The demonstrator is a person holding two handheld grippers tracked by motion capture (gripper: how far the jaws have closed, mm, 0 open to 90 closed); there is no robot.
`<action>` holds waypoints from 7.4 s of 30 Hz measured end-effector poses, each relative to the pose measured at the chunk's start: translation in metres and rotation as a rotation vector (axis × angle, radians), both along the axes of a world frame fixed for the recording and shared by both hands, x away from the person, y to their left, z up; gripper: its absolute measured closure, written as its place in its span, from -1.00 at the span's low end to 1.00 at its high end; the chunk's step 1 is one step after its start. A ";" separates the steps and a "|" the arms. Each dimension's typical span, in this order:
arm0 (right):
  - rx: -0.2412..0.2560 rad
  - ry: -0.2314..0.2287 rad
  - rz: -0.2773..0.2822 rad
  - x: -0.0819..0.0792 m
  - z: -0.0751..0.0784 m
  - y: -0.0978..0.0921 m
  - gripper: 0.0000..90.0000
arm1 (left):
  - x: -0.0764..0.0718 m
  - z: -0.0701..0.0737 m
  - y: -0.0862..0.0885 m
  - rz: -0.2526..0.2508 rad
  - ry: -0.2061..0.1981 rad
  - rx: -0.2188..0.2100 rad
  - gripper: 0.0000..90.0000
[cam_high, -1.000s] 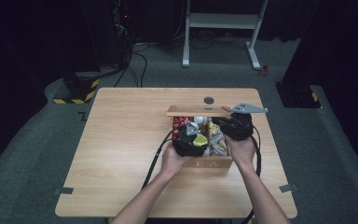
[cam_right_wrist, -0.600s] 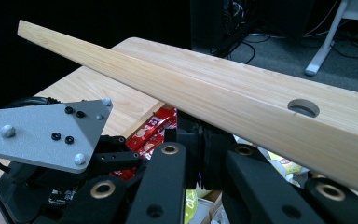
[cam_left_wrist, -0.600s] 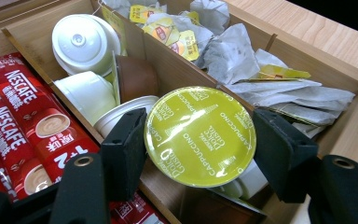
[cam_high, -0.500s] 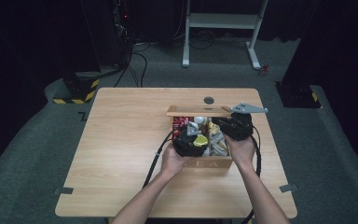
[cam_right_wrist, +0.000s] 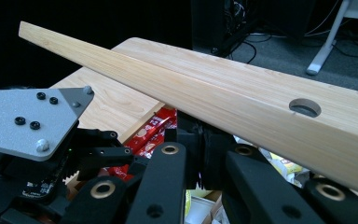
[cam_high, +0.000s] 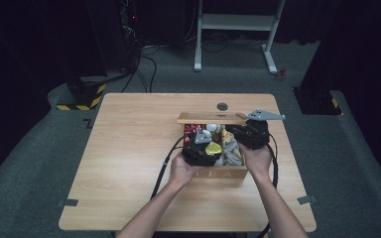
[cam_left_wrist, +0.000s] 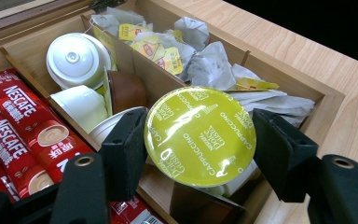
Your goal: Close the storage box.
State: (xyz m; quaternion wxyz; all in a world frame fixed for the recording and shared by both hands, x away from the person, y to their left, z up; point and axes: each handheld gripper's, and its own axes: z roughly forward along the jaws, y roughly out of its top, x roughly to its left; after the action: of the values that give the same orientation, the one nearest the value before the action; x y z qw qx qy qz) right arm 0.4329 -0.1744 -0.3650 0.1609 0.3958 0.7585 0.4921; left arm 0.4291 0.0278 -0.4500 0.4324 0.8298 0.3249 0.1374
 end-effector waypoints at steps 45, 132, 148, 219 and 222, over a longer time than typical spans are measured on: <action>0.004 -0.001 -0.003 0.001 -0.001 0.000 0.95 | -0.013 0.034 0.063 0.066 0.004 -0.072 -0.15; 0.014 0.006 -0.004 0.000 -0.002 0.000 0.95 | -0.049 0.026 0.207 0.349 -0.016 -0.105 -0.15; 0.011 0.006 -0.003 0.000 -0.002 0.000 0.95 | -0.052 0.010 0.216 0.383 0.007 -0.078 -0.15; 0.017 0.014 -0.004 -0.001 -0.002 0.000 0.94 | -0.038 -0.036 0.186 0.366 0.064 0.014 -0.22; 0.018 0.014 -0.003 -0.001 -0.002 0.000 0.94 | -0.040 -0.032 0.190 0.377 0.050 0.002 -0.20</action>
State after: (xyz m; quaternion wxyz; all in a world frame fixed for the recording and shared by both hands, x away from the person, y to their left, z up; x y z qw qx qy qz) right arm 0.4322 -0.1744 -0.3675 0.1529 0.4019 0.7545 0.4957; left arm 0.3892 0.2173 -0.4819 0.3901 0.7578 0.4851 0.1954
